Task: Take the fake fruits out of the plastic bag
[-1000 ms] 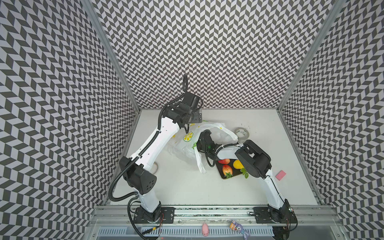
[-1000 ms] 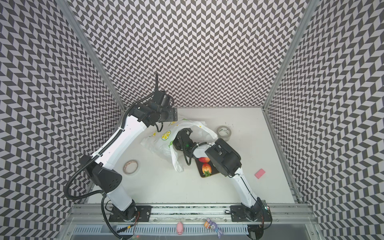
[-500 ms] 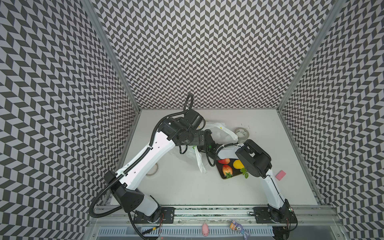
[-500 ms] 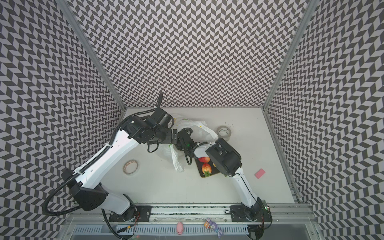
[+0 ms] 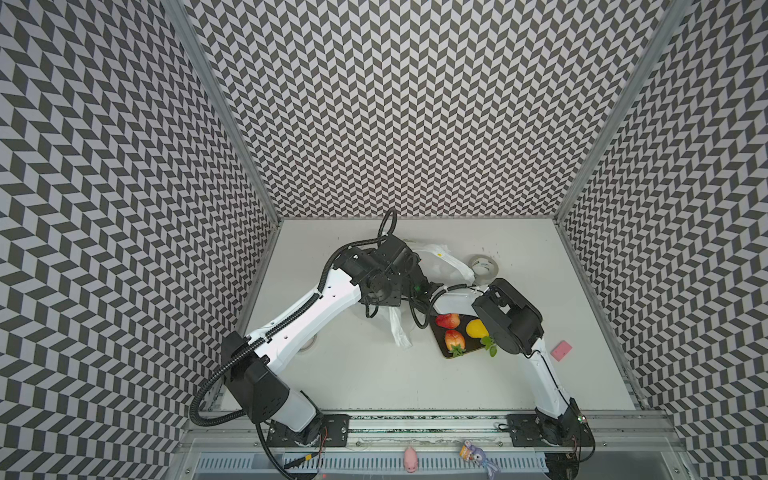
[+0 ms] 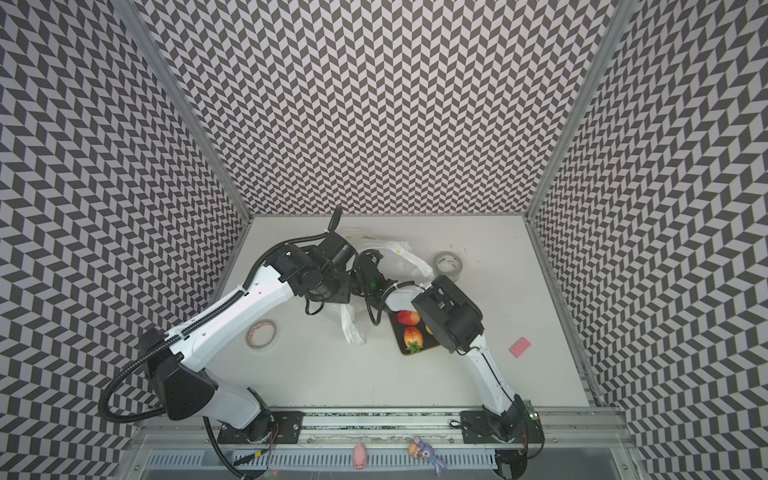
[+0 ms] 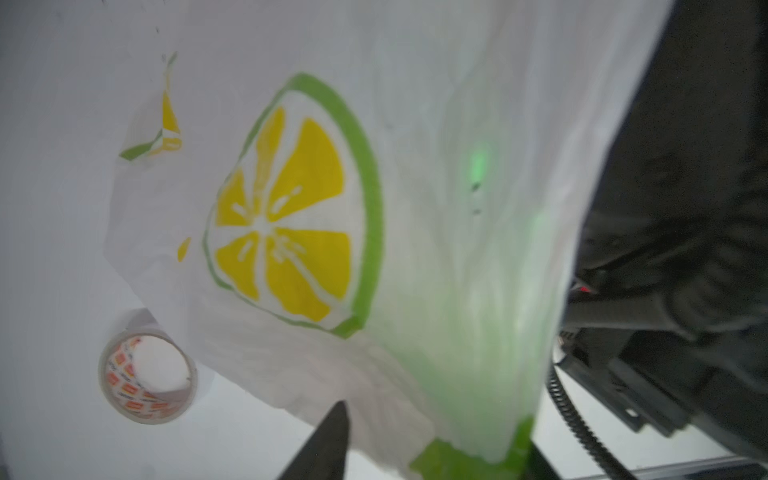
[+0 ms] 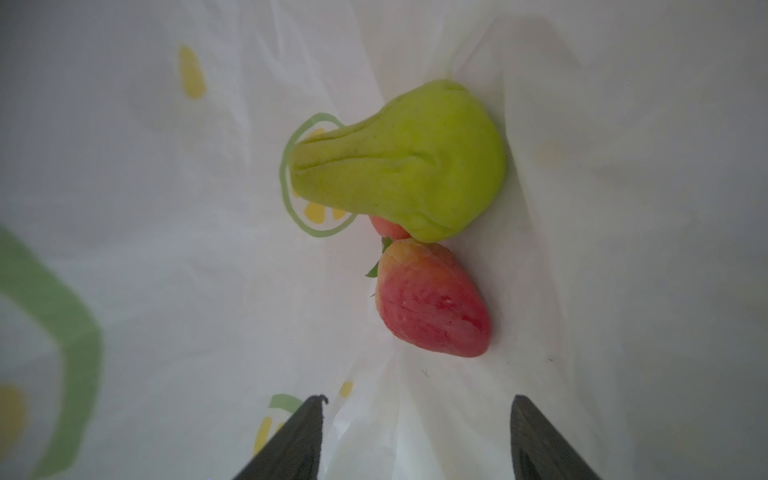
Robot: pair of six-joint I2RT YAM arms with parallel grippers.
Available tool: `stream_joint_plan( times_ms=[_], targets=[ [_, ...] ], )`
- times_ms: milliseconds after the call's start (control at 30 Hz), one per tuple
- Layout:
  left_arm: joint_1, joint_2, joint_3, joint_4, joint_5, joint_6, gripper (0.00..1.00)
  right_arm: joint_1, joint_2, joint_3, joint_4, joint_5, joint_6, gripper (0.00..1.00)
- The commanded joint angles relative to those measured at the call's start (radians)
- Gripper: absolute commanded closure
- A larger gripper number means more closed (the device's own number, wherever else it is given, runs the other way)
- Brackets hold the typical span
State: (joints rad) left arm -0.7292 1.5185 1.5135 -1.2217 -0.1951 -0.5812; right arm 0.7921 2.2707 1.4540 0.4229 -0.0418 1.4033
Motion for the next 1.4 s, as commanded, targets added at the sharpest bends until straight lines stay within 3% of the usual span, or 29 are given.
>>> stream_joint_plan(
  times_ms=[0, 133, 233, 367, 800, 933, 1067, 1200, 1267, 1367],
  targets=[
    [-0.006, -0.061, -0.021, 0.003, -0.081, 0.0, 0.75, 0.012, 0.003, 0.014, -0.006, -0.004, -0.023, 0.3],
    [-0.004, -0.124, -0.074, -0.027, -0.135, -0.023, 0.97, 0.013, -0.018, -0.003, -0.014, 0.008, -0.06, 0.3],
    [-0.003, -0.17, -0.137, -0.038, -0.149, -0.043, 1.0, 0.012, -0.03, -0.027, -0.009, 0.02, -0.057, 0.3],
    [-0.002, -0.222, -0.189, -0.034, -0.165, -0.062, 1.0, 0.008, -0.021, -0.018, -0.011, 0.032, -0.04, 0.3],
    [0.005, -0.286, -0.269, 0.044, -0.085, 0.06, 1.0, -0.013, 0.072, 0.109, -0.008, 0.08, 0.007, 0.3],
    [0.006, -0.298, -0.273, 0.055, -0.078, 0.067, 1.0, -0.019, 0.124, 0.205, -0.071, 0.091, -0.046, 0.3],
    [0.014, -0.31, -0.251, 0.085, -0.093, 0.059, 0.86, -0.017, 0.168, 0.263, -0.08, 0.054, -0.156, 0.32],
    [0.027, -0.316, -0.187, 0.096, -0.142, 0.032, 0.44, -0.015, 0.169, 0.249, -0.061, 0.024, -0.24, 0.32],
    [0.043, -0.322, -0.133, 0.11, -0.169, 0.014, 0.31, -0.014, 0.167, 0.24, -0.05, 0.006, -0.272, 0.31],
    [0.148, -0.346, -0.08, 0.186, -0.135, -0.009, 0.27, -0.014, 0.168, 0.229, -0.033, -0.018, -0.309, 0.31]
  ],
)
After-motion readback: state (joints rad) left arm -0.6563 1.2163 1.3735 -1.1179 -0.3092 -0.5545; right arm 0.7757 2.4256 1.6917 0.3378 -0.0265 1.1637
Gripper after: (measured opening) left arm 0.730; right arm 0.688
